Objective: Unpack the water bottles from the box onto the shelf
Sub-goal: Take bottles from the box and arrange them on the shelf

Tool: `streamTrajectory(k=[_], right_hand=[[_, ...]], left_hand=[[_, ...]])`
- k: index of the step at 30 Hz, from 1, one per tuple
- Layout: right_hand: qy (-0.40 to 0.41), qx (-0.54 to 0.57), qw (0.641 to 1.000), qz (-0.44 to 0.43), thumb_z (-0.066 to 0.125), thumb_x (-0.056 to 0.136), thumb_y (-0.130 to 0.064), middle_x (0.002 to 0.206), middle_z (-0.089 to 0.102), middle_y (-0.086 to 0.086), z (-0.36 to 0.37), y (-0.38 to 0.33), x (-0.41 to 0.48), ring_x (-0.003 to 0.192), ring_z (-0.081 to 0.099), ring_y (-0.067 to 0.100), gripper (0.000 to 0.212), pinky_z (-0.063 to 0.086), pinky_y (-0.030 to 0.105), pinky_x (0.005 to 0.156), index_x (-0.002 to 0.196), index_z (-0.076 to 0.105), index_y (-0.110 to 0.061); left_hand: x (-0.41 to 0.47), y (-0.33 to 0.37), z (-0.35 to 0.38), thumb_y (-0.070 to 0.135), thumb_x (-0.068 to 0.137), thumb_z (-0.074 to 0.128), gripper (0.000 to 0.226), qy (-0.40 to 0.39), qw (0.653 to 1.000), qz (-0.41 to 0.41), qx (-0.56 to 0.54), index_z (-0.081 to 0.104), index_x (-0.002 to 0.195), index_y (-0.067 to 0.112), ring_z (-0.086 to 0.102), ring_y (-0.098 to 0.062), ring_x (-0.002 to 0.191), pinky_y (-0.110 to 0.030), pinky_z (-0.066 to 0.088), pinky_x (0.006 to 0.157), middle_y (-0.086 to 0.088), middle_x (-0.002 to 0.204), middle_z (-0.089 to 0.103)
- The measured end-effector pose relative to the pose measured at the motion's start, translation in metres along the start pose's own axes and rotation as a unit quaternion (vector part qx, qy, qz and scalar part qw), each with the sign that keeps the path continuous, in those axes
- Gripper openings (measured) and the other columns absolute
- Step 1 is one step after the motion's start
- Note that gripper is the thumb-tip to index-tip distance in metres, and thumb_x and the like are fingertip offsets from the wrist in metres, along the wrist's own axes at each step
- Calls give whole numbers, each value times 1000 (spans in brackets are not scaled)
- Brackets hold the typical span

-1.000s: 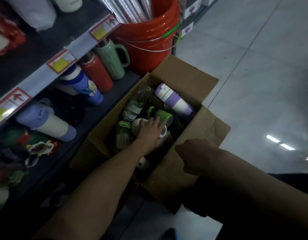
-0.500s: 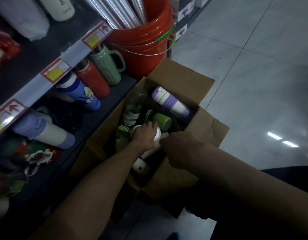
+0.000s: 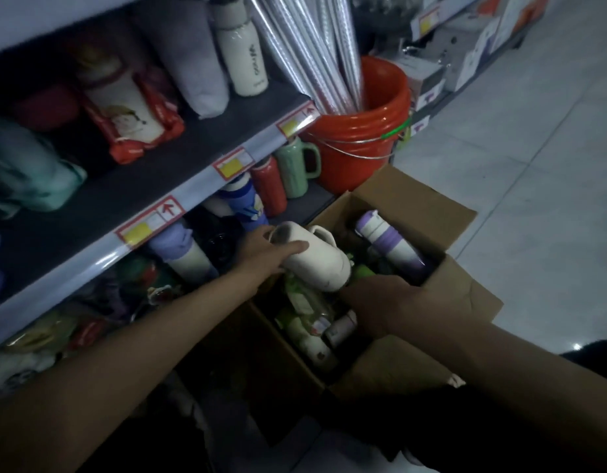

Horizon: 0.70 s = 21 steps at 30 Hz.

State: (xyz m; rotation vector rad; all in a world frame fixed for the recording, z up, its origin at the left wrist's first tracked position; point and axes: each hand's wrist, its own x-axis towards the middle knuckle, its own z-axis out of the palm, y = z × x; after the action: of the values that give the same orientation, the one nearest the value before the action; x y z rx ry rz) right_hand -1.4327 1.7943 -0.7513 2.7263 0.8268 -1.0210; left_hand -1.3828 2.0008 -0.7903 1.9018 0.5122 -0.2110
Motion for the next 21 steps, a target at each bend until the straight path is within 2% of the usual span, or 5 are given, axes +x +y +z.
streamTrajectory(k=[8, 12, 16, 19, 21], right_hand=[[76, 34, 997, 5, 67, 87, -47, 133, 61, 4, -28, -25, -3, 125, 58, 27, 51, 49, 40, 100, 131, 56, -23], [133, 237, 961, -59, 72, 88, -43, 121, 60, -9, -43, -48, -3, 110, 58, 12, 54, 46, 23, 88, 134, 50, -28], [125, 546, 824, -85, 80, 87, -32, 120, 68, -12, -51, -72, -8, 109, 66, 6, 53, 55, 21, 90, 133, 53, -34], [79, 692, 710, -101, 86, 78, -31, 123, 72, -11, -55, -82, -10, 114, 68, 10, 60, 52, 40, 103, 131, 58, -40], [73, 750, 645, -130, 87, 72, -25, 130, 70, -5, -59, -82, -10, 121, 66, 16, 68, 49, 44, 106, 133, 59, -31]], left_hand=[[-85, 36, -108, 29, 81, 84, 54, 53, 971, -45, -228, 59, 126, 15, 72, -26, 96, -38, 64, 73, -7, 113, 68], [-118, 35, -140, 33, 83, 80, 47, 38, 952, -33, -301, 65, 126, 19, 74, -28, 101, -30, 62, 63, -9, 119, 72], [-132, 27, -145, 32, 84, 77, 37, 35, 910, -38, -412, 69, 118, 21, 72, -27, 102, -43, 61, 85, -8, 114, 73], [-137, 18, -135, 38, 80, 75, 43, 11, 869, -66, -490, 72, 120, 22, 69, -38, 112, -40, 59, 77, -12, 113, 75], [-140, 16, -129, 41, 84, 71, 23, -25, 857, -73, -509, 82, 98, 27, 69, -37, 108, -38, 57, 75, -10, 106, 78]])
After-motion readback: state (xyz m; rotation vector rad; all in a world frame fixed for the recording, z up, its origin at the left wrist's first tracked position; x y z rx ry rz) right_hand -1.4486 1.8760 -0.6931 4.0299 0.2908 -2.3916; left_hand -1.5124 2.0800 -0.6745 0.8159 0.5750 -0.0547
